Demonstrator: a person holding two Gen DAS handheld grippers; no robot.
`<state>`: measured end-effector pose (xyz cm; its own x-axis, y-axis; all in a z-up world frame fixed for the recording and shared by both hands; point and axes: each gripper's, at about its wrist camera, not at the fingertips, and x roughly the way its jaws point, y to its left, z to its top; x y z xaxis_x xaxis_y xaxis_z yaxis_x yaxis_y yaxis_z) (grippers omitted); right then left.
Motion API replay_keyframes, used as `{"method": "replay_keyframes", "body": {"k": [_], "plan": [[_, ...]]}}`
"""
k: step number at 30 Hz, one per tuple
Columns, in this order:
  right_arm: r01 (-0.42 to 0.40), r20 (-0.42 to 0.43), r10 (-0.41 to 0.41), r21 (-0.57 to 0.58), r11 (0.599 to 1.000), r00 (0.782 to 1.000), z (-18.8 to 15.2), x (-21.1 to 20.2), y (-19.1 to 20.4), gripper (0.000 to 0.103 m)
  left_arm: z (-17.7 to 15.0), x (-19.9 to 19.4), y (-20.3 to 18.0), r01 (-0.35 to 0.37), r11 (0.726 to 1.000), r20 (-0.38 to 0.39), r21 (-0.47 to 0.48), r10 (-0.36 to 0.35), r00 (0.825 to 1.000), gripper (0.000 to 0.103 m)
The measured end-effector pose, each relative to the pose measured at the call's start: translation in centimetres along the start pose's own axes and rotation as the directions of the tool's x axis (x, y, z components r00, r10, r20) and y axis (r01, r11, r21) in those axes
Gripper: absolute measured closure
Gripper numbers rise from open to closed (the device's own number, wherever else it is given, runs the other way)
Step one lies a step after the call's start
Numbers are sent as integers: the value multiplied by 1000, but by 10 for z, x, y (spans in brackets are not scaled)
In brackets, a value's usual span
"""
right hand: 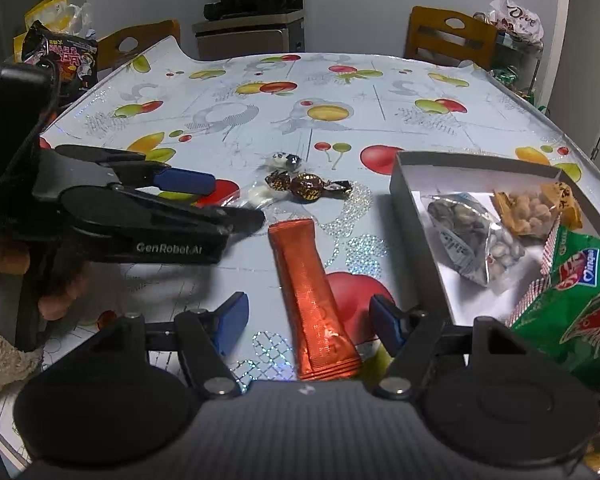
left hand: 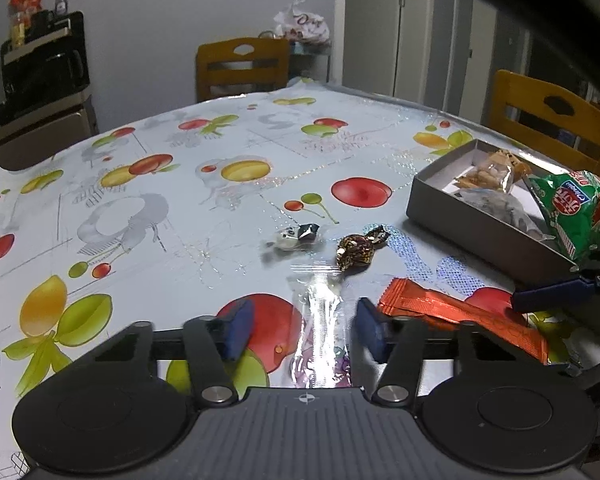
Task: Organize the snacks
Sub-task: 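Grasp the clear lollipop bag with left tool while right tool grasps orange candy bar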
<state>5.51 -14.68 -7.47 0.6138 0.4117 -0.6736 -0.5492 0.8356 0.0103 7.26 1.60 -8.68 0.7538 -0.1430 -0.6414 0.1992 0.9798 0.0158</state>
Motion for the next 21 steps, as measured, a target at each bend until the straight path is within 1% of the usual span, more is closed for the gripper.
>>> {"method": "replay_keyframes", "body": {"k": [2,4,6,7,8,9,11,15,16,19,20,21], "plan": [[2,3,-2,-3,1000,1000,-2,0,2,34,0,0,1,3,1000,2,3,-3,1000,54],[6,9,-6,-5,1000,1000,-5,-1,4,26,0,-1,0,9,1000,4,8,-9,1000,57],[-12,10,12,-6,1000,1000,-8,0,8,5,-1,-1,-1,13,1000,7,21,-13,1000,64],[-28,-1,28,-16,999,1000,-9,2,12,1,-1,-2,-3,15,1000,8,28,-16,1000,66],[-35,-21,34,-39,999,999,-10,5,18,0,-1,-3,-4,15,999,9,35,-16,1000,70],[-8,-24,6,-64,998,1000,-11,7,23,0,-2,-3,-6,11,999,10,41,-12,1000,71],[1,-20,-2,-57,998,1000,-11,8,25,0,-3,-5,-9,-6,999,9,50,6,1000,71],[-22,-30,20,-58,998,999,-8,10,19,0,-9,-16,-13,-21,998,-2,52,21,1000,72],[-27,-25,25,-61,998,999,-8,10,18,0,-12,-20,-12,-21,999,-6,48,21,1000,72],[-18,7,18,-81,997,1000,-10,8,17,12,-20,-33,-7,-20,1000,-24,17,20,1000,72],[-11,23,13,-86,996,1000,-10,7,16,22,-23,-37,-5,-21,1000,-30,8,22,999,72],[-8,37,11,-94,996,999,-10,6,16,37,-26,-42,-4,-26,1000,-36,1,26,999,72]]}}
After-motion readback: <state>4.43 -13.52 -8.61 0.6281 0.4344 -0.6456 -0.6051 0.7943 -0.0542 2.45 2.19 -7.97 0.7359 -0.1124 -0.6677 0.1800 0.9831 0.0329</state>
